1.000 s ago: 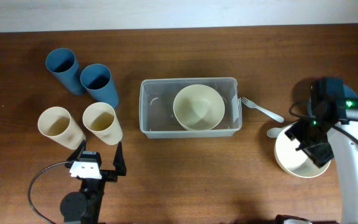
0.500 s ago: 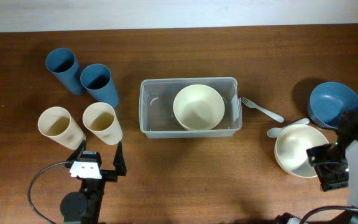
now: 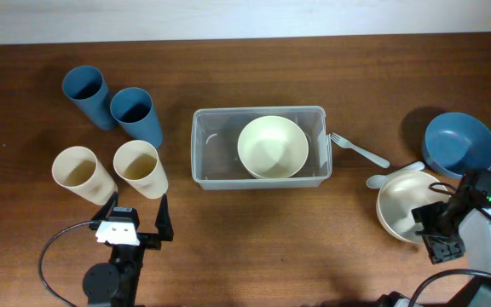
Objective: Pack container
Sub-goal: 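Move the right gripper to the near beige bowl and grasp its rim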
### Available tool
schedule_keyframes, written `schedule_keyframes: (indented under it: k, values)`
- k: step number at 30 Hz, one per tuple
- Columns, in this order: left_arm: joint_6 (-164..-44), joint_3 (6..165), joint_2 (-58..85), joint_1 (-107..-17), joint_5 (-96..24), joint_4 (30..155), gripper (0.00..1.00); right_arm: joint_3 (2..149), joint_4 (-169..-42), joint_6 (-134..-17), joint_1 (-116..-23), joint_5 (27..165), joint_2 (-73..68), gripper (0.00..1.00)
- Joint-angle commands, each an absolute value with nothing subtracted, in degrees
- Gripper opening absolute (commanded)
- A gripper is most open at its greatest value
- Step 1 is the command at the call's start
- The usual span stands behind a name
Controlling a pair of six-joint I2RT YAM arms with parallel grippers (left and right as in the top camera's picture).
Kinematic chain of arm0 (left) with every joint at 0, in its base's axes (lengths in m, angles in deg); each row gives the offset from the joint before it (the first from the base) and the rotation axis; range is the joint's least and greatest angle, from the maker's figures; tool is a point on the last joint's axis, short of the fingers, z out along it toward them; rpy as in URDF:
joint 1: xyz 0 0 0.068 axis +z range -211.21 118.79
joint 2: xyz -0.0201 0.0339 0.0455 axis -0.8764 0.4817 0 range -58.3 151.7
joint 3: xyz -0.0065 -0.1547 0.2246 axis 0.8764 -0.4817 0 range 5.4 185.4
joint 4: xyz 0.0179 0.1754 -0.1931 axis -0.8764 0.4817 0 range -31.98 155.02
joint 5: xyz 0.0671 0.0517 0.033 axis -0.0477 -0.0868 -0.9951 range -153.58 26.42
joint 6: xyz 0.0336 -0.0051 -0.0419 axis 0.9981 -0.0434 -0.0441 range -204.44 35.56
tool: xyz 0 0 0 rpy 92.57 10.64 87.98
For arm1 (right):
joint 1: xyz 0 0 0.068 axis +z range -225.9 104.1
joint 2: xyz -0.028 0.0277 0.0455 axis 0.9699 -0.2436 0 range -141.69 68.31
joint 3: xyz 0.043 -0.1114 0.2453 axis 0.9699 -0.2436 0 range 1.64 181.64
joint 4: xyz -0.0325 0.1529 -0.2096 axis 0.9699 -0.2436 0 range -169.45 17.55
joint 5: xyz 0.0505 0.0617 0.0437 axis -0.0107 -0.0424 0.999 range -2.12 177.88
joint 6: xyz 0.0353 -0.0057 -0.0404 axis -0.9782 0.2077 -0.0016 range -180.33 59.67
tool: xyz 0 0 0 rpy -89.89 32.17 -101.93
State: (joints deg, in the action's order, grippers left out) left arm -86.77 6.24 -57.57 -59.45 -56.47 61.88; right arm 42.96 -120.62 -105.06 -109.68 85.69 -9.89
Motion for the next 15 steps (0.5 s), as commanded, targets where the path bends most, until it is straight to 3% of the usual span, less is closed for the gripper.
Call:
schedule_keyframes:
  k: [1,6,11,15]
  values:
    - [-85.68,5.91,-58.01,-59.12,-55.86,61.94,1.0,40.45,-117.16,-104.67,-110.01,86.38,-9.32,0.72]
    - [-85.68,5.91,-58.01,-59.12,-55.86,61.94,1.0,38.15,-113.4,-104.67,-110.01,86.38,-9.43,0.54]
    - [-85.68,5.91,-58.01,-59.12,-55.86,61.94,1.0,36.32,-110.32,-104.69,-110.01,86.54,-11.31,0.44]
    - [-85.68,5.91,-58.01,-59.12,-55.86,61.94,1.0,35.95,-108.88,-104.69,-110.01,87.28,-13.47,0.18]
